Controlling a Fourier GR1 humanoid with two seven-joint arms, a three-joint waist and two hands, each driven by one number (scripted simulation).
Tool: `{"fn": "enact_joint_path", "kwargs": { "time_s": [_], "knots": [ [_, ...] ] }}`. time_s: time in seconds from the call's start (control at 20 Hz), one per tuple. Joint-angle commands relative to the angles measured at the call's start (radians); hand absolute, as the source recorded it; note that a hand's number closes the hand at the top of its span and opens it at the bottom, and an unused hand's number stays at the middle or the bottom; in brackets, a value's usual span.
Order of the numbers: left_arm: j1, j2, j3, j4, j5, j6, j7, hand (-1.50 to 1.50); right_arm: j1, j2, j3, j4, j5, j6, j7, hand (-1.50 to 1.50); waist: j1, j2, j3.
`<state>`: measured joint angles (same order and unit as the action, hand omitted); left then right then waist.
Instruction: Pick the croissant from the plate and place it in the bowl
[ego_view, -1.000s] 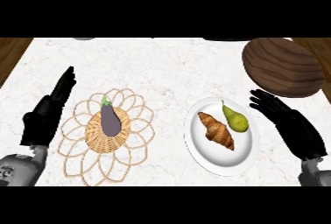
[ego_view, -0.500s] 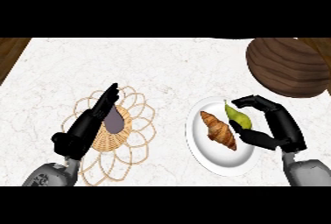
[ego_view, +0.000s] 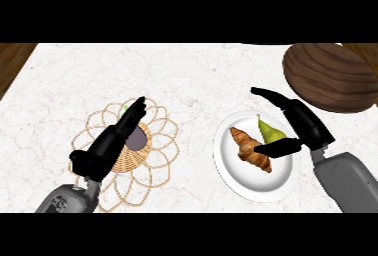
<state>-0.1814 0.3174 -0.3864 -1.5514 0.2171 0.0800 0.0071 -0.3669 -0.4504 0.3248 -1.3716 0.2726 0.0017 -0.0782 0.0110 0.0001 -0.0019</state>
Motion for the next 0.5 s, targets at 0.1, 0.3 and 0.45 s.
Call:
{"fn": "enact_joint_path", "kwargs": {
  "time_s": [0.1,0.3,0.45],
  "knots": [
    [0.027,-0.007,-0.011,-0.021,-0.009,0.002,-0.006,0.0,-0.137,-0.137,0.154,-0.002,0.163,0.237,0.266,-1.5,0.018,-0.007,-0.004],
    [0.002,0.012,0.03,0.006,0.019,-0.025,0.012,0.0,-0.193,-0.147,0.205,-0.033,0.068,0.521,0.413,-1.5,-0.002,-0.005,-0.003],
    [0.008,0.01,0.031,-0.033,0.005,-0.007,0.034,0.0,-0.247,-0.107,0.19,-0.113,-0.022,0.672,0.601,-1.5,-0.011,-0.011,-0.001]
  ]
}}
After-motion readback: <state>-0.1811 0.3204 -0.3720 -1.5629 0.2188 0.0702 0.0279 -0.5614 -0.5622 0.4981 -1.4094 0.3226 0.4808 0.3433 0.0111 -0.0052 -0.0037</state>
